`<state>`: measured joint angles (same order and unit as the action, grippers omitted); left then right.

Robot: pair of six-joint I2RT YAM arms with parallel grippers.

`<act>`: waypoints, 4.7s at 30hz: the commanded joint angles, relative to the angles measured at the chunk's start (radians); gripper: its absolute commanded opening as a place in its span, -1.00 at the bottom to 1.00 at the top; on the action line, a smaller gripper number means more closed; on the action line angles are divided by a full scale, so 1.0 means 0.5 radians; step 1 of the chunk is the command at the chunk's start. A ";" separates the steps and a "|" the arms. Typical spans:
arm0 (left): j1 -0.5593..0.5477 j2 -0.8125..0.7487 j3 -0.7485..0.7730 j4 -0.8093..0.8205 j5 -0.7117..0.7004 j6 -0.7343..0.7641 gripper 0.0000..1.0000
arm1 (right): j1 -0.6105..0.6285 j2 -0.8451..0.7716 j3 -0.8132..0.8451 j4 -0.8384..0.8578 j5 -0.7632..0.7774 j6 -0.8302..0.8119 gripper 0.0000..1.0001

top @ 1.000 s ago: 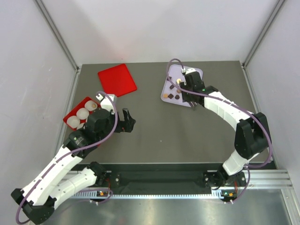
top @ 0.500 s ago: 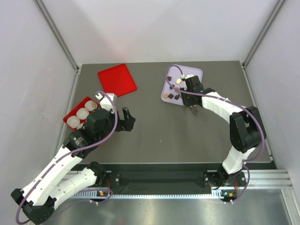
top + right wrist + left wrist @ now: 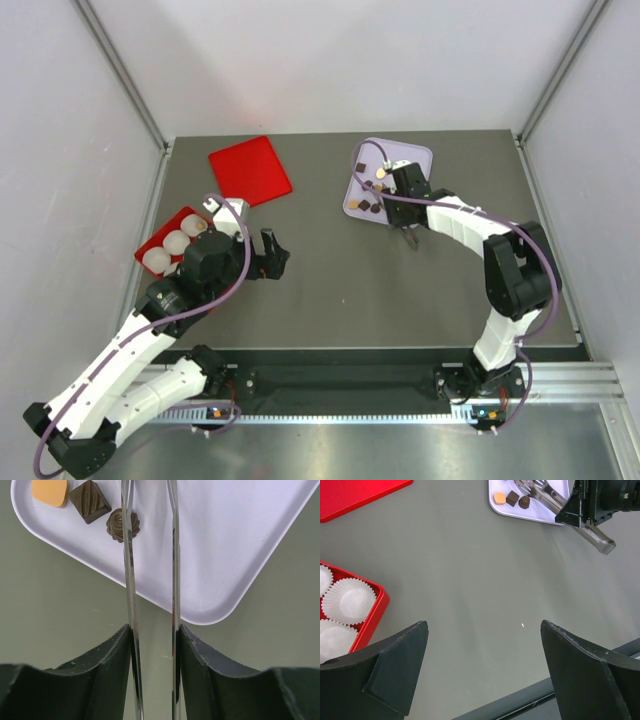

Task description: Pack the chocolate

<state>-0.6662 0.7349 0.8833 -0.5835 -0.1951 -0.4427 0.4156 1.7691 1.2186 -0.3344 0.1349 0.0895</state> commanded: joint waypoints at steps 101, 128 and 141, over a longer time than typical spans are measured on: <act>0.004 -0.307 0.866 -0.207 -0.030 0.054 0.98 | 1.479 1.453 1.956 0.540 -0.276 0.487 -0.25; 0.001 -0.283 0.912 -0.229 0.001 0.045 0.98 | 1.458 1.306 1.849 0.653 -0.165 0.352 -0.24; 0.004 -0.286 1.087 -0.257 0.037 -0.035 0.98 | 1.338 0.917 1.374 1.015 -0.156 0.407 -0.29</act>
<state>-0.6662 0.5873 1.4086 -0.7273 -0.1978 -0.4412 1.1080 2.3600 1.9350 0.0402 0.0425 0.2844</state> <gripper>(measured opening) 0.991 0.363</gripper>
